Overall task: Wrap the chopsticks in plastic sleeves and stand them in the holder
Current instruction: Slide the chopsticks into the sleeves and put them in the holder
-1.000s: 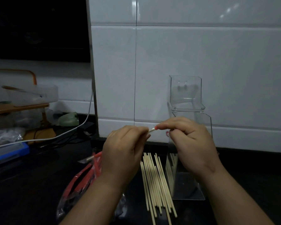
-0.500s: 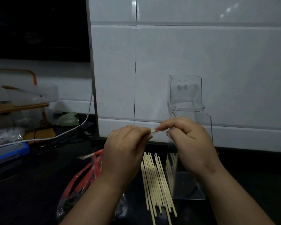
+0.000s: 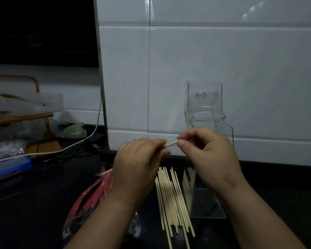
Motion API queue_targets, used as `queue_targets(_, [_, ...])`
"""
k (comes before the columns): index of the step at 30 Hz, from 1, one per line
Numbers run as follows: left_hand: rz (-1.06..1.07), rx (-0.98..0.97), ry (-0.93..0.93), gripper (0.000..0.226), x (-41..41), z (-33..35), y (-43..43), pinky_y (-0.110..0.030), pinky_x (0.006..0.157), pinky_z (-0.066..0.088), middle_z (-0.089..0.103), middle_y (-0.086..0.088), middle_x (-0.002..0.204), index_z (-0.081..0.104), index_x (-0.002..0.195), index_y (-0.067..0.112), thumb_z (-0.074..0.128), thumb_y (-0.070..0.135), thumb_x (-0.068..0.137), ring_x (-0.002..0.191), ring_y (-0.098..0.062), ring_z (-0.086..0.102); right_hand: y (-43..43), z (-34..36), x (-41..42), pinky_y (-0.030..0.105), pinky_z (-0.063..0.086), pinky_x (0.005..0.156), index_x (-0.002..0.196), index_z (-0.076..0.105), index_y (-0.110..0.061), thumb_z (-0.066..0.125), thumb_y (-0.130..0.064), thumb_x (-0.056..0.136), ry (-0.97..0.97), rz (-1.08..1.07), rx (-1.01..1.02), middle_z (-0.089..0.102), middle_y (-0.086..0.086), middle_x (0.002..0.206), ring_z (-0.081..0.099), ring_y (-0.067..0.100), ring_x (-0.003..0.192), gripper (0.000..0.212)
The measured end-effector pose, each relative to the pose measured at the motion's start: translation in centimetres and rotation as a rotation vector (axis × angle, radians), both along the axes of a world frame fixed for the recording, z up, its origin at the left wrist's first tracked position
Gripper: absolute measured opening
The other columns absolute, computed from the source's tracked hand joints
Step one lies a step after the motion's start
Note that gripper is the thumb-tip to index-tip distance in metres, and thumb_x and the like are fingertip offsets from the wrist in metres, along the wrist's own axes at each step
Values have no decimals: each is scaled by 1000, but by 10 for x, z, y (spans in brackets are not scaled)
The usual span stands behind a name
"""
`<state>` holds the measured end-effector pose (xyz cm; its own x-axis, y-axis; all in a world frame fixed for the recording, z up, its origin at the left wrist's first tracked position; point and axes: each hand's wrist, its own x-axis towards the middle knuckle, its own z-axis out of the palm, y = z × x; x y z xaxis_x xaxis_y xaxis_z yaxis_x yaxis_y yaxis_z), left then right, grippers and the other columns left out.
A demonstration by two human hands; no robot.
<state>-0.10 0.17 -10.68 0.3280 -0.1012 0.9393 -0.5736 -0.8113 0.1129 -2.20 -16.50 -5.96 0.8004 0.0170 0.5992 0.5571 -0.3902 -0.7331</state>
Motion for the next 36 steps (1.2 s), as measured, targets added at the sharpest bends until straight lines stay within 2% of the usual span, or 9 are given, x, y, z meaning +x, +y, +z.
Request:
queue_targets(2, [28,-17,26,31,0,1,1,-23,73,38,73,6,91,73,107,17,56,39,93,82,-9,61,0,2,-1,25,53,69,87,70,-26,66,-23,89,14,17,96,70,-8,81,64,7,77,5])
queue_targets(6, [68,-47,48,34,1,2,4,-24,71,37,73,4,92,73,110,16,51,38,96,81,-12,62,0,7,-4,28,46,74,89,66,-18,58,-16,93,26,21,296,74,-5,79,62,-2,71,9])
queue_targets(12, [103,-110,135,35,4,2,7,-31,71,39,72,5,89,72,106,19,46,40,97,78,-18,64,-6,14,-2,26,47,63,86,56,-14,46,-4,93,80,28,527,74,5,77,58,10,66,16])
queue_targets(16, [142,-162,191,33,5,2,8,-35,69,41,65,9,78,67,94,23,42,43,97,71,-19,60,-7,15,-3,28,49,65,87,55,-11,44,-3,95,99,76,525,74,7,78,60,11,68,16])
queue_targets(20, [181,-174,215,33,6,2,6,-38,72,41,61,11,74,63,91,24,38,45,97,68,-19,55,-8,15,-3,30,49,66,84,55,-12,43,-4,96,115,114,540,74,9,78,61,11,68,19])
queue_targets(25, [188,-153,226,31,7,0,6,-37,74,37,61,11,76,63,95,25,38,42,96,71,-19,55,-8,16,-2,26,48,61,80,54,-15,41,-2,97,129,160,620,73,11,76,56,13,64,25])
queue_targets(28, [185,-127,213,32,7,-1,6,-37,74,37,64,9,80,67,96,24,39,40,95,75,-21,57,-10,14,-1,28,49,66,80,56,-17,44,-4,96,119,129,580,73,9,79,58,13,69,24])
queue_targets(33, [138,-166,210,30,7,-1,5,-36,67,37,60,4,77,64,94,20,40,37,96,71,-24,55,-14,14,0,29,48,67,85,60,-17,54,-8,93,43,35,478,74,3,81,59,10,70,13])
queue_targets(36, [65,-177,190,28,6,-1,2,-28,56,35,56,6,77,64,98,16,42,33,98,68,-17,50,-17,13,2,29,48,68,93,62,-16,56,-12,95,21,42,473,73,-1,80,59,5,69,8])
